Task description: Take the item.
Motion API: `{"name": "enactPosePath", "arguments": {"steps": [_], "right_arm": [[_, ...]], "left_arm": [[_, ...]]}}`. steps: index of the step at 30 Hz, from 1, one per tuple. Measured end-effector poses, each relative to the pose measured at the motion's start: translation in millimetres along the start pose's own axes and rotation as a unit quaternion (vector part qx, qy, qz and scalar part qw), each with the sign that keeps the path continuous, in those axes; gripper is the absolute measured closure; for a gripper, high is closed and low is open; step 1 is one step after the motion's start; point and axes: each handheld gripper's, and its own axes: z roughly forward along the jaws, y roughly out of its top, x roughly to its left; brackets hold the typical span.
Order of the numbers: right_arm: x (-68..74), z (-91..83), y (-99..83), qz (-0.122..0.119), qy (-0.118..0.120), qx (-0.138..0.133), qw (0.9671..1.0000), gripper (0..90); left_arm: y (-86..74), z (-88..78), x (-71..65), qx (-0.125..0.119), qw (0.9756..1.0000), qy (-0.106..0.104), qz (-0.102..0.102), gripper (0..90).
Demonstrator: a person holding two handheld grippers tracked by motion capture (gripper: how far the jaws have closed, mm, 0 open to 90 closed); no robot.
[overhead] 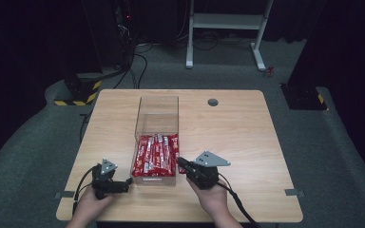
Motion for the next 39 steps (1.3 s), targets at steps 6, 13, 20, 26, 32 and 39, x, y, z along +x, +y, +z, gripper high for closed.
{"name": "enactPosePath", "arguments": {"steps": [6,13,20,26,32,39], "right_arm": [[-2.8,-3.3,-0.8,-0.003,-0.006,0.001,1.0000,90.0],[-7.4,-6.7,-2.2,-0.001,-0.010,0.000,1.0000,90.0],[-12.4,-11.6,-2.9,0.001,-0.020,0.000,0.9998,90.0],[-18.0,-14.0,-3.8,0.004,-0.027,-0.001,0.9996,90.0],[-23.1,-15.9,-4.5,0.007,-0.032,-0.001,0.9995,90.0],[-30.7,-17.5,-5.6,0.015,-0.039,0.000,0.9991,90.0]], "left_arm": [[0.0,0.0,0.0,0.000,1.0000,0.000,0.000,0.6],[0.0,0.0,-0.1,0.000,1.0000,0.000,-0.001,0.6],[0.0,0.0,-0.1,0.000,1.0000,0.000,-0.001,0.6],[0.0,0.0,0.1,0.000,1.0000,0.000,0.000,0.6],[0.0,0.0,0.1,0.000,1.0000,0.000,0.000,0.6],[0.0,0.0,0.0,0.000,1.0000,0.000,0.000,0.6]]}}
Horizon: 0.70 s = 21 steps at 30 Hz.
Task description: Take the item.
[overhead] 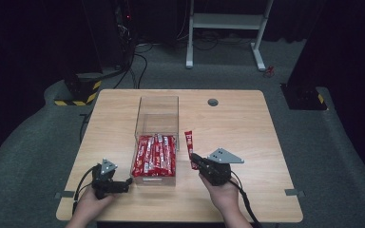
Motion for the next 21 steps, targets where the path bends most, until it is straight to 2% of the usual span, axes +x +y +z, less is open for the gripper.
{"name": "enactPosePath", "arguments": {"steps": [21], "right_arm": [[-35.0,-9.3,-2.9,0.024,-0.037,-0.007,0.9990,90.0]], "left_arm": [[0.0,0.0,0.0,0.000,1.0000,0.000,0.000,0.6]]}}
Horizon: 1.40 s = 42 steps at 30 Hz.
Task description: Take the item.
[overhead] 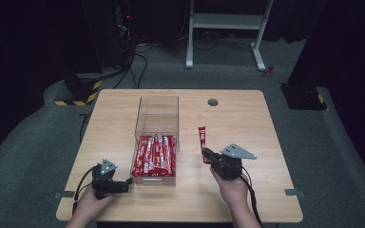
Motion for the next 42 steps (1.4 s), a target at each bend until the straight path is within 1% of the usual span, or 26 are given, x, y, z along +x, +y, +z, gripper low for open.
{"name": "enactPosePath", "arguments": {"steps": [12,23,28,36,41,42], "right_arm": [[-15.8,2.3,-4.2,0.003,-0.018,0.008,0.9998,90.0],[-33.3,17.5,-15.4,0.016,-0.034,0.029,0.9989,90.0],[-37.5,24.2,-18.9,0.018,-0.041,0.036,0.9984,90.0],[-39.7,33.7,-22.4,0.015,-0.044,0.049,0.9977,90.0],[-44.1,39.4,-25.0,0.022,-0.050,0.057,0.9969,90.0],[-44.9,40.3,-25.3,0.021,-0.051,0.057,0.9968,90.0]], "left_arm": [[0.0,0.0,0.0,0.000,1.0000,0.000,0.000,0.6],[-0.1,-0.1,0.0,0.000,1.0000,0.000,0.000,0.6],[-0.6,-0.5,-0.4,0.000,1.0000,-0.001,-0.001,0.6],[-0.6,-0.6,-0.5,0.000,1.0000,-0.001,-0.001,0.6],[-0.7,-0.7,-0.6,0.000,1.0000,-0.001,-0.001,0.6],[-0.7,-0.7,-0.5,0.000,1.0000,-0.001,-0.001,0.6]]}}
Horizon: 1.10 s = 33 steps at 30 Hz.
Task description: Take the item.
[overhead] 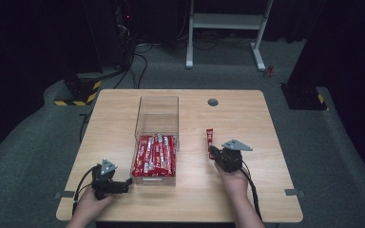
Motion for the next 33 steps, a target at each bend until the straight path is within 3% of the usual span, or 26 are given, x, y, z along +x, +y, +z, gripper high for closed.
{"name": "enactPosePath", "arguments": {"steps": [6,20,33], "right_arm": [[-5.5,7.9,-2.4,0.002,-0.005,0.011,0.9999,90.0],[-4.0,26.1,-5.3,0.000,-0.023,0.047,0.9986,90.0],[-3.9,31.4,-8.0,-0.008,-0.025,0.054,0.9982,86.3]], "left_arm": [[0.0,0.0,0.0,0.000,1.0000,0.000,0.000,0.6],[0.0,-0.2,0.2,0.001,1.0000,0.000,0.001,0.6],[-0.1,-0.4,0.2,0.002,1.0000,-0.001,0.002,0.6]]}}
